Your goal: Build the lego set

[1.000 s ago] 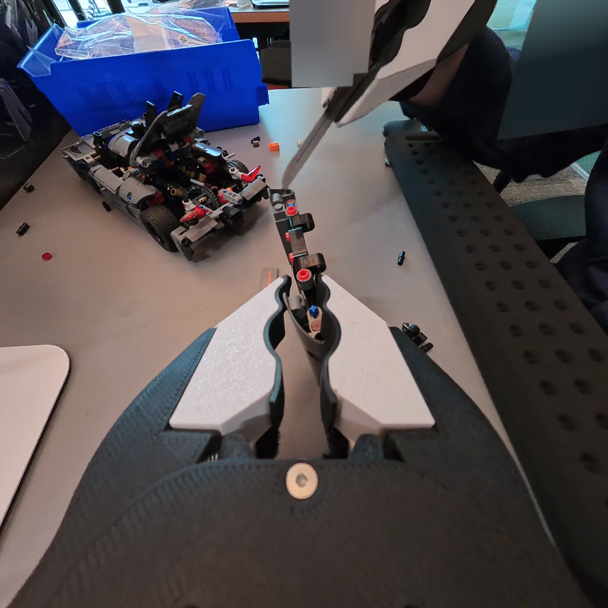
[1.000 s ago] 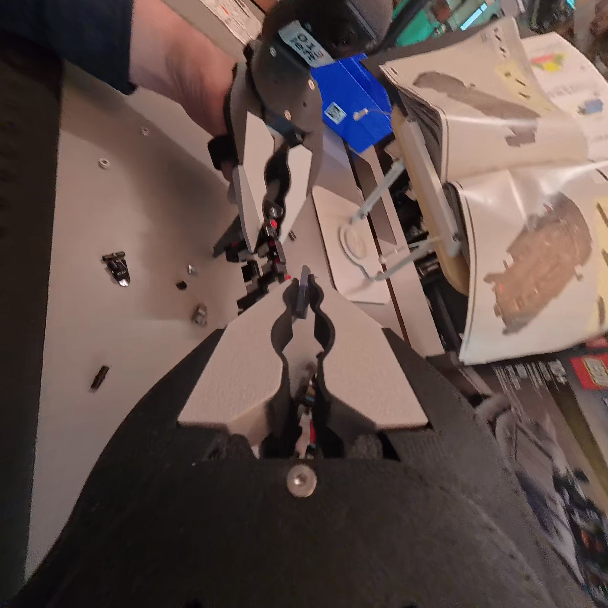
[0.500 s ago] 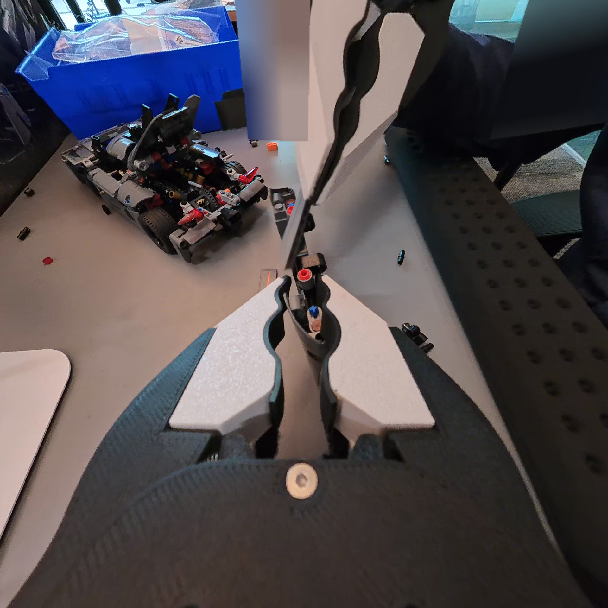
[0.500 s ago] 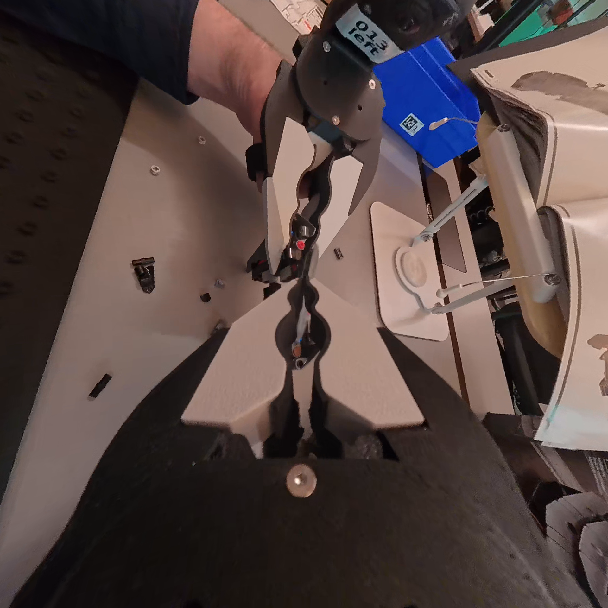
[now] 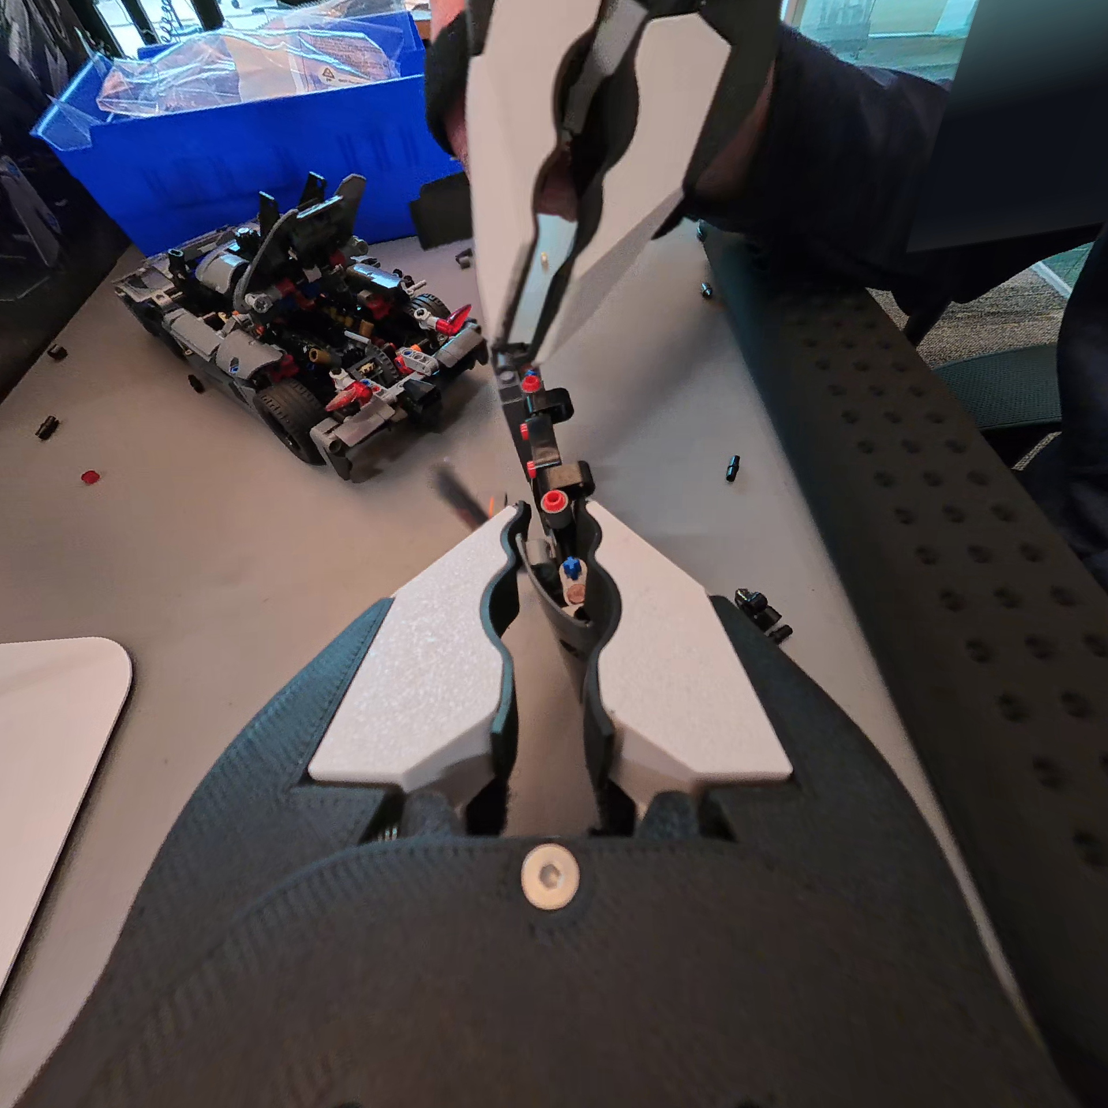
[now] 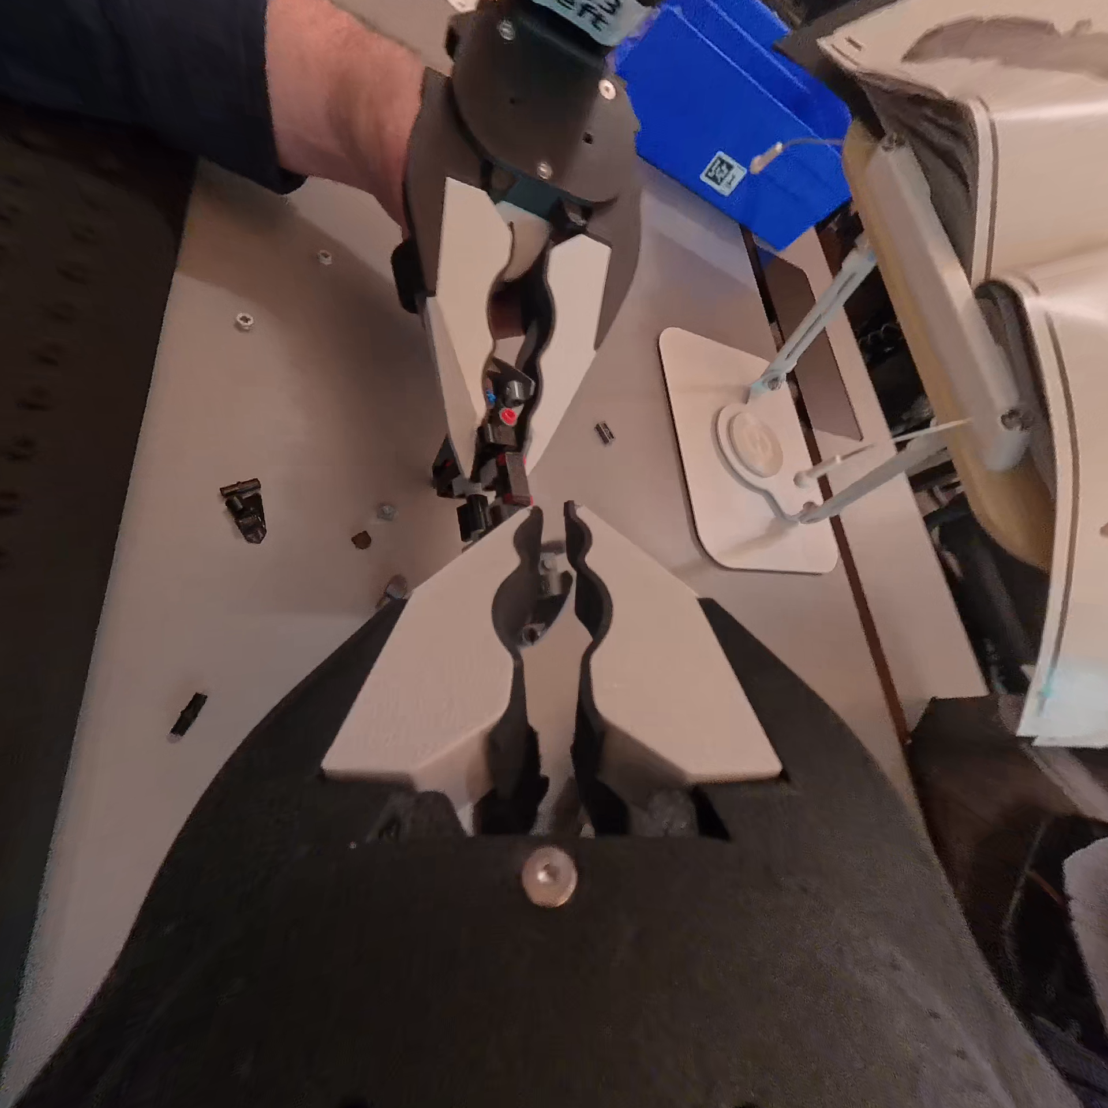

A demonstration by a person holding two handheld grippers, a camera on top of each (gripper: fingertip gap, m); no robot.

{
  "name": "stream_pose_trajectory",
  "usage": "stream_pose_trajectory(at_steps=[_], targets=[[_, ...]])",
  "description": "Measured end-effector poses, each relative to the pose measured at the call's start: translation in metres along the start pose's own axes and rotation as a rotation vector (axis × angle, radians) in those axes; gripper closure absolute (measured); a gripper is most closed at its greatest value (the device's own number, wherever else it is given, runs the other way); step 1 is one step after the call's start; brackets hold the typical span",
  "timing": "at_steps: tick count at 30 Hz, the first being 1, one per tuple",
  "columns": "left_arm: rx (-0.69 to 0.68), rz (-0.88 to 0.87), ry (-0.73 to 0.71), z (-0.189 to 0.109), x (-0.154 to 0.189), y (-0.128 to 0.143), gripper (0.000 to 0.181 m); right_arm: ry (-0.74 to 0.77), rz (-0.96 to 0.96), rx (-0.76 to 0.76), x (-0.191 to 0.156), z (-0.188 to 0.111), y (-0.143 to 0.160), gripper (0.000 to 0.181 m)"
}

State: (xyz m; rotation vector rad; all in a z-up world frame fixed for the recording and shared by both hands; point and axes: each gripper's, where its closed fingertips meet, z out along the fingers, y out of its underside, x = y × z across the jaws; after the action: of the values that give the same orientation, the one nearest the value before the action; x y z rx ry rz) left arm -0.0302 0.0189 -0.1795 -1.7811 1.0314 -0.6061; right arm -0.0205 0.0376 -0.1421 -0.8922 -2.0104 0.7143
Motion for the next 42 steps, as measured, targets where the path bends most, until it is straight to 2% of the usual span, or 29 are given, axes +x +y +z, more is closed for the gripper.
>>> stream_pose_trajectory(at_steps=[7,12,16,21,24,27,32,36,39,42], targets=[[-0.017,0.015,0.006,-0.002,0.002,0.001,0.168,0.015,0.185,0.024,0.020,-0.006,0.011,0.170],[-0.027,0.013,0.014,-0.015,0.005,0.001,0.170,0.017,0.236,-0.069,0.028,0.003,0.024,0.163],[-0.037,0.005,0.019,-0.039,0.010,-0.001,0.169,0.022,0.280,-0.183,0.027,0.020,0.031,0.159],[-0.062,-0.023,-0.012,-0.075,0.013,0.004,0.169,-0.023,0.419,-0.304,0.009,0.060,0.040,0.160],[-0.070,-0.035,-0.031,-0.088,0.014,0.007,0.169,0.015,0.414,-0.430,0.003,0.077,0.054,0.160],[-0.092,-0.040,-0.038,-0.087,0.013,0.013,0.169,0.031,0.427,-0.500,0.000,0.088,0.061,0.161],[-0.168,-0.050,-0.018,-0.074,0.015,0.027,0.168,0.011,0.504,-0.568,-0.006,0.104,0.077,0.150],[-0.149,-0.062,-0.011,-0.073,0.013,0.026,0.168,0.004,0.519,-0.554,-0.004,0.109,0.078,0.161],[-0.150,-0.060,-0.001,-0.070,0.015,0.027,0.168,-0.016,0.518,-0.533,-0.005,0.110,0.079,0.179],[-0.160,-0.064,0.006,-0.067,0.015,0.029,0.168,-0.025,0.514,-0.513,-0.005,0.106,0.077,0.181]])
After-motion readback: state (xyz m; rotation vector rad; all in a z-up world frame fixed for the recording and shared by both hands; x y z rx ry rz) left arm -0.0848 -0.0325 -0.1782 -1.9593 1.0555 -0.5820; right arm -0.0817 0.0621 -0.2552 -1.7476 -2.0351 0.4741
